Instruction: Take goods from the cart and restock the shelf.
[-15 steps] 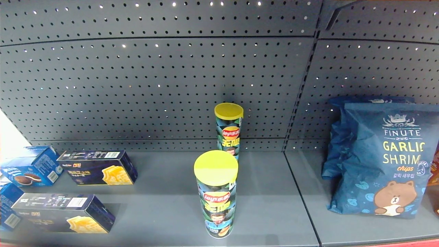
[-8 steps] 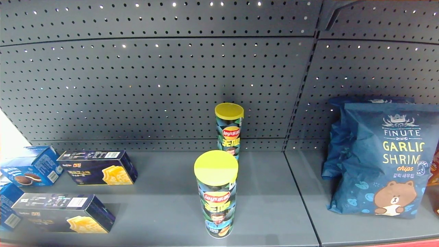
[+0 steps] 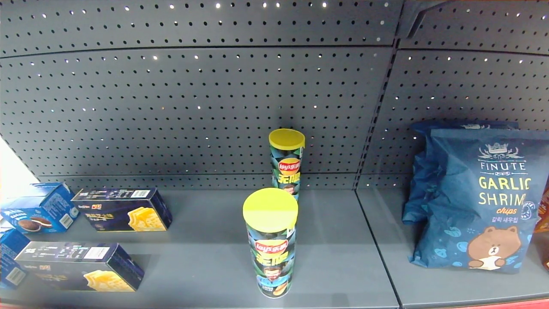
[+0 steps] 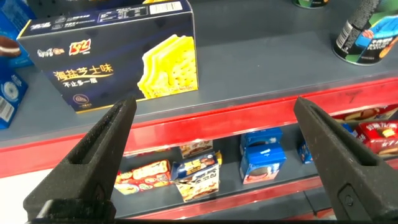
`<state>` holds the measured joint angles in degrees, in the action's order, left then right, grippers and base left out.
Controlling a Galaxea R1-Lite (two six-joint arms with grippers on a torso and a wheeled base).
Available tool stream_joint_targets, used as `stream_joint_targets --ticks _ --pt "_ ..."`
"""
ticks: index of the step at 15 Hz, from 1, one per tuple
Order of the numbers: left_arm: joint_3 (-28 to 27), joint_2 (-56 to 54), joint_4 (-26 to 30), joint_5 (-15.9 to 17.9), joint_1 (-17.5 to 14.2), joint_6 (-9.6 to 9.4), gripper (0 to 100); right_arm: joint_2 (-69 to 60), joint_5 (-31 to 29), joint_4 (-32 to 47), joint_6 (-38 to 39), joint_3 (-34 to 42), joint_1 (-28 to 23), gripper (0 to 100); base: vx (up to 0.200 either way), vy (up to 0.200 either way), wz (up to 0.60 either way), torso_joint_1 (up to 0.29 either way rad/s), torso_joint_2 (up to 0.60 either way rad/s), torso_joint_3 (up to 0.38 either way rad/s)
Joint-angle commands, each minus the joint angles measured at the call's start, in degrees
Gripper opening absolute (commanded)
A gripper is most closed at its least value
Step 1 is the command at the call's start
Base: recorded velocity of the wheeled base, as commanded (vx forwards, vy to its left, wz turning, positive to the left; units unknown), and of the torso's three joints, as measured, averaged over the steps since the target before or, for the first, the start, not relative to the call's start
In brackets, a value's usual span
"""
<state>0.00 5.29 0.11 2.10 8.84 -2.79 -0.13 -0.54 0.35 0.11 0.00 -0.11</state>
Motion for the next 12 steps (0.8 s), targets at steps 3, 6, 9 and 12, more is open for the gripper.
stream_joint_targets --ticks 3,6,9,12 --pt "-6.86 2.09 -2.48 1.33 4.35 -7.14 100 0.13 0.01 0.0 0.07 0.0 0.02 100 0.0 0.0 0.0 0.0 0.0 0.0" --pt "-17.93 19.49 -2.48 1.77 11.2 -9.51 100 0.13 0.01 0.0 -0.02 0.0 0.02 100 0.0 0.0 0.0 0.0 0.0 0.0" --pt "-27.51 37.51 -3.27 1.16 15.51 -18.65 100 0.13 0.01 0.0 0.07 0.0 0.02 100 0.0 0.0 0.0 0.0 0.0 0.0" --pt "-28.12 49.73 -14.7 1.24 19.55 -8.11 100 0.13 0.01 0.0 -0.02 0.0 0.02 100 0.0 0.0 0.0 0.0 0.0 0.0"
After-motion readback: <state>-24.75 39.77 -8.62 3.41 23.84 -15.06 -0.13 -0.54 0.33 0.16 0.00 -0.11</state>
